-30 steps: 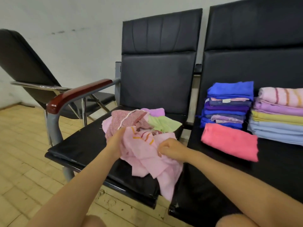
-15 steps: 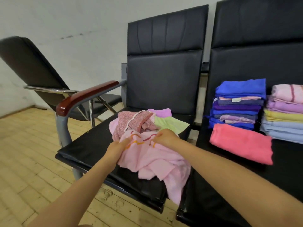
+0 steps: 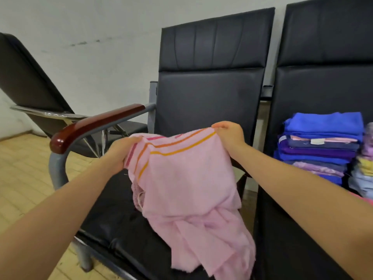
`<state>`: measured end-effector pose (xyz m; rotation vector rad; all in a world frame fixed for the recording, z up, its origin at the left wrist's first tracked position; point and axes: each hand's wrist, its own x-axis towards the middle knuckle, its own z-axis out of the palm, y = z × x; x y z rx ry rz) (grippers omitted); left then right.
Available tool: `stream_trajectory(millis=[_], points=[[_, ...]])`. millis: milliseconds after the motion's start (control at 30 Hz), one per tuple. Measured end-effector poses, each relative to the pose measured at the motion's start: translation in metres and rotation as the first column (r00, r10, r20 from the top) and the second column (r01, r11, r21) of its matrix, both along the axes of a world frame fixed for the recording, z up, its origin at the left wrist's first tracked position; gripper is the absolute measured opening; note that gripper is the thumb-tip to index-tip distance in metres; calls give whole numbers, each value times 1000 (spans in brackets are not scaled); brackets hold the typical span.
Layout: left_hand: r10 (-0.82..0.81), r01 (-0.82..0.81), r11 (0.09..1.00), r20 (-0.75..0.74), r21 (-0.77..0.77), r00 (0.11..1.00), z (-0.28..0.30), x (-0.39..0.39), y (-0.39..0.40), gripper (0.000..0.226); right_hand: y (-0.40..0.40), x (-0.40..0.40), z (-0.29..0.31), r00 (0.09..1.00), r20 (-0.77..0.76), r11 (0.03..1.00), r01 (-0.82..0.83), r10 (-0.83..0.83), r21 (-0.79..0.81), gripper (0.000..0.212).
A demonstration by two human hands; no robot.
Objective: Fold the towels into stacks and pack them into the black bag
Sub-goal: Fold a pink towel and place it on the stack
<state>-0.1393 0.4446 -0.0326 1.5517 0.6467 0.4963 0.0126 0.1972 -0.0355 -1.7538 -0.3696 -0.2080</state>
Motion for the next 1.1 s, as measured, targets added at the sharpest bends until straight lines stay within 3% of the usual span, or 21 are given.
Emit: stream_trajectory(millis=[167, 233, 300, 367, 467, 500, 600, 767, 900, 967, 1100], points=[[109, -103, 927, 3, 362, 994, -11, 64, 39, 29, 35, 56, -10, 994, -96, 995, -50, 42, -83, 35], [232, -133, 819, -111, 558, 966, -32, 81, 45, 47, 46, 66, -35, 976, -214, 980, -75, 34, -184, 51], [380, -70, 676, -266, 734, 886, -54, 84, 33, 61, 42, 64, -65, 962, -266, 918, -50, -62, -394, 58], [390, -8, 629, -306, 778, 869, -68, 76, 10, 64, 25, 56, -89, 970, -218, 847, -29, -103, -531, 49], [321, 52, 566, -277, 823, 906, -78, 54, -23, 60, -6, 37, -99, 986, -122, 872, 36, -109, -489, 21], [284, 77, 568, -283, 820, 916, -79, 44, -31, 59, -16, 27, -96, 985, -107, 875, 68, -135, -479, 27], [169, 119, 648, -295, 752, 940, -80, 11, -53, 57, -36, -5, -84, 973, -151, 888, 92, -177, -451, 36], [86, 110, 856, -350, 505, 933, -78, -42, -83, 44, -58, -63, -79, 863, -504, 981, -80, -21, -177, 23], [-54, 107, 986, -354, 131, 934, -89, -88, -111, 58, -90, -100, -79, 776, -613, 929, -320, 146, -184, 26], [-112, 103, 994, -307, -47, 945, -94, -103, -120, 48, -99, -111, -76, 773, -605, 905, -377, 190, -196, 22], [-208, 155, 966, -264, -208, 942, -90, -120, -129, 26, -104, -133, -84, 839, -502, 824, -429, 212, -369, 22]])
